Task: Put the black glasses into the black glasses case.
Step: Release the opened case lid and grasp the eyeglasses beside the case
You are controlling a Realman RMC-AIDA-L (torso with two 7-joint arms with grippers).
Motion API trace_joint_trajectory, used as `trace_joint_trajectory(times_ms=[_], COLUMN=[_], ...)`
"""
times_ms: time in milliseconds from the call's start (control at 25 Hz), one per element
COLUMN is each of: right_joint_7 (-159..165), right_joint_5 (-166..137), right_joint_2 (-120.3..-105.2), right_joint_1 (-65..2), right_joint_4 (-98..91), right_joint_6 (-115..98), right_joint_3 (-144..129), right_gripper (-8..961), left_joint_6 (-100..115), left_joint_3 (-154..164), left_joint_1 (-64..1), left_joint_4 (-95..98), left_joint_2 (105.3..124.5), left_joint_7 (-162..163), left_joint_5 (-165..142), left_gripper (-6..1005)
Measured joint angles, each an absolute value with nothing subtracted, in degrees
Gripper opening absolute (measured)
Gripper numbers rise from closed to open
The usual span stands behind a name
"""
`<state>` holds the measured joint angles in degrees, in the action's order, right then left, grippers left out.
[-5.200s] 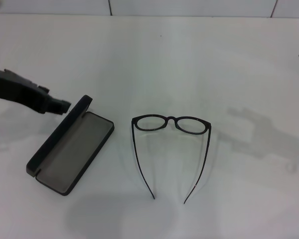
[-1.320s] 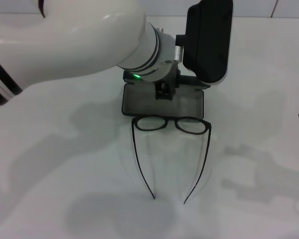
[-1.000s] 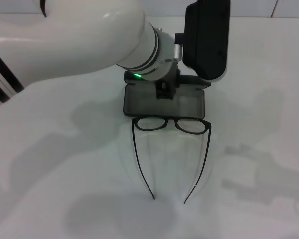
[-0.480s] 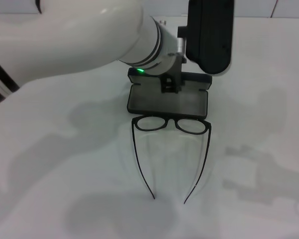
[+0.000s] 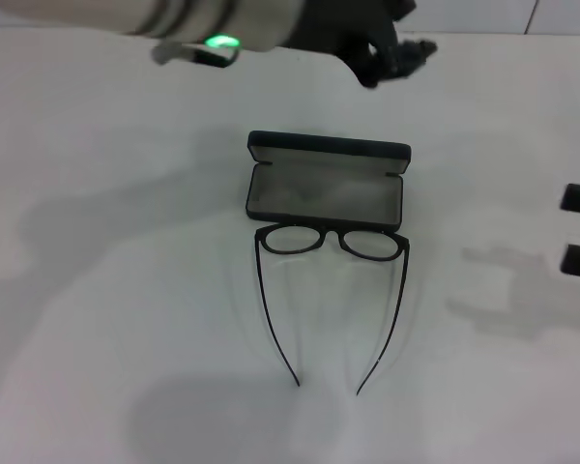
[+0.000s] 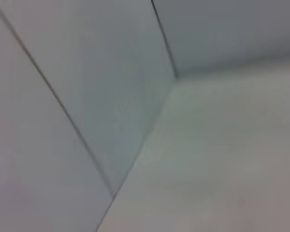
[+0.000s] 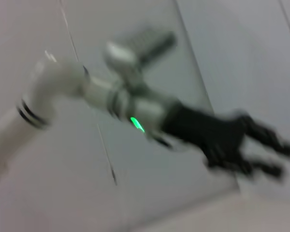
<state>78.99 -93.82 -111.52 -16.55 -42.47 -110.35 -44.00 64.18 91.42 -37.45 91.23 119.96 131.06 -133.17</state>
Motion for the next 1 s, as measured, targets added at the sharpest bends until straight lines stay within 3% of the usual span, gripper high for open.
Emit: trace_joint_trajectory(times_ms=[360, 400, 600, 680, 720, 880, 1000], right_joint_7=[103.1, 106.5, 111.0, 111.4, 111.6, 111.6, 111.3], right_joint_5=[-114.1, -117.9, -125.1, -126.7, -130.2, -132.3, -133.0], right_joint_2=[-110.71, -110.32, -110.26, -110.42, -110.75, -110.88, -111.8], right_joint_1=[-33.5, -38.1, -45.5, -47.2, -51.1, -56.4, -58.6], right_joint_4=[-56.5, -56.8, -56.7, -56.4, -55.3, -51.5, -49.4], right_joint_6=[-108.8, -108.7, -108.2, -107.7, -105.7, -103.0, -100.0], right_joint_3=[-47.9, -50.6, -54.2, -54.2, -54.9, -58.6, -63.1], right_gripper=[721, 720, 721, 719, 718, 712, 706], left_joint_6=[79.9, 82.1, 91.9, 93.4, 93.8, 94.3, 94.4], left_joint_3=[69.7, 68.0, 63.6, 63.4, 63.4, 63.3, 63.3], left_joint_1=[-22.9, -22.3, -21.1, -20.6, -20.3, -18.2, -17.0], left_joint_4=[76.5, 73.8, 60.5, 56.7, 55.5, 50.4, 47.8], left_joint_2=[119.58, 119.58, 119.52, 119.48, 119.47, 119.29, 119.28], left_joint_7=[103.5, 101.7, 90.9, 87.4, 86.1, 81.1, 78.2], left_joint_5=[-86.8, -85.6, -84.3, -84.7, -84.8, -85.2, -85.2], left_gripper=[394, 356, 168, 47, 47, 49, 49])
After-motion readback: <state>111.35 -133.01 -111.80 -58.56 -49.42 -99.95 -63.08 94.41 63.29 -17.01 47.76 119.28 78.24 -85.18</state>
